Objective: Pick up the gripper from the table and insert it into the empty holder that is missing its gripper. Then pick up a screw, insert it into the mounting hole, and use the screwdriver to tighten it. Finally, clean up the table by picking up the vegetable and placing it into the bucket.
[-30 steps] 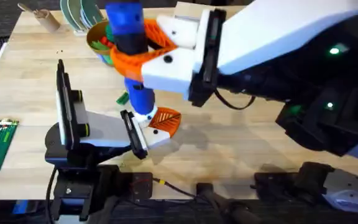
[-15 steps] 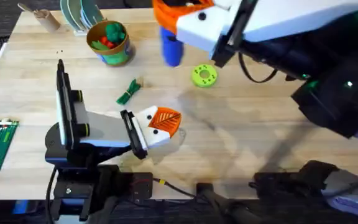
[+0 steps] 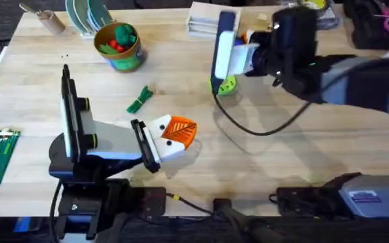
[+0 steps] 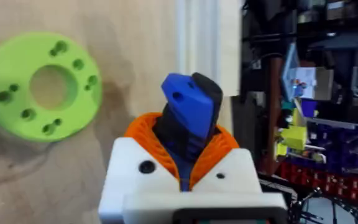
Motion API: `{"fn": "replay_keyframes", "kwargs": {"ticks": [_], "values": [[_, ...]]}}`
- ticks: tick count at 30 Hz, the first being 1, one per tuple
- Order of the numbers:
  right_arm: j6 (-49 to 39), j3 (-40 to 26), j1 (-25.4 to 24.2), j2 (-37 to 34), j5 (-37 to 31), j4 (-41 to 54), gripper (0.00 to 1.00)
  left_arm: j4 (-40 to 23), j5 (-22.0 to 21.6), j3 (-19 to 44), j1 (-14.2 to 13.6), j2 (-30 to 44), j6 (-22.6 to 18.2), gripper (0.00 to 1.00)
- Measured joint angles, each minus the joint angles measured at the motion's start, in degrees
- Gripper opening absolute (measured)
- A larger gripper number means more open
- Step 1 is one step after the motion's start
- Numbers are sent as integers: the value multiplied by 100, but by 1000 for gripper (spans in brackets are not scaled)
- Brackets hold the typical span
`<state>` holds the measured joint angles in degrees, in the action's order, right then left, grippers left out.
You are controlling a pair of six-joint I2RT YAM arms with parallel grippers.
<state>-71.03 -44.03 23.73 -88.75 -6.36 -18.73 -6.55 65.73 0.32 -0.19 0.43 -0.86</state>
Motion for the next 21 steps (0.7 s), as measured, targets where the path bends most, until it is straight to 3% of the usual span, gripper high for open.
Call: {"fn": "replay_keyframes", "kwargs": {"ticks": [4, 12, 13, 18, 19, 21], "values": [[-334, 0, 4, -648, -181, 123, 58, 0, 0, 0, 0, 0, 0, 4], [-439, -2, -7, -831, -305, 243, 63, 0, 0, 0, 0, 0, 0, 3], [-416, -2, -14, -837, -314, 305, 134, 0, 0, 0, 0, 0, 0, 3], [-324, -66, -28, -821, -375, 272, 860, 0, 0, 0, 0, 0, 0, 3], [-302, -108, -29, -793, -415, 257, 959, 0, 0, 0, 0, 0, 0, 3], [-206, -122, -28, -781, -487, 283, 989, 0, 0, 0, 0, -2, 0, 3]]}}
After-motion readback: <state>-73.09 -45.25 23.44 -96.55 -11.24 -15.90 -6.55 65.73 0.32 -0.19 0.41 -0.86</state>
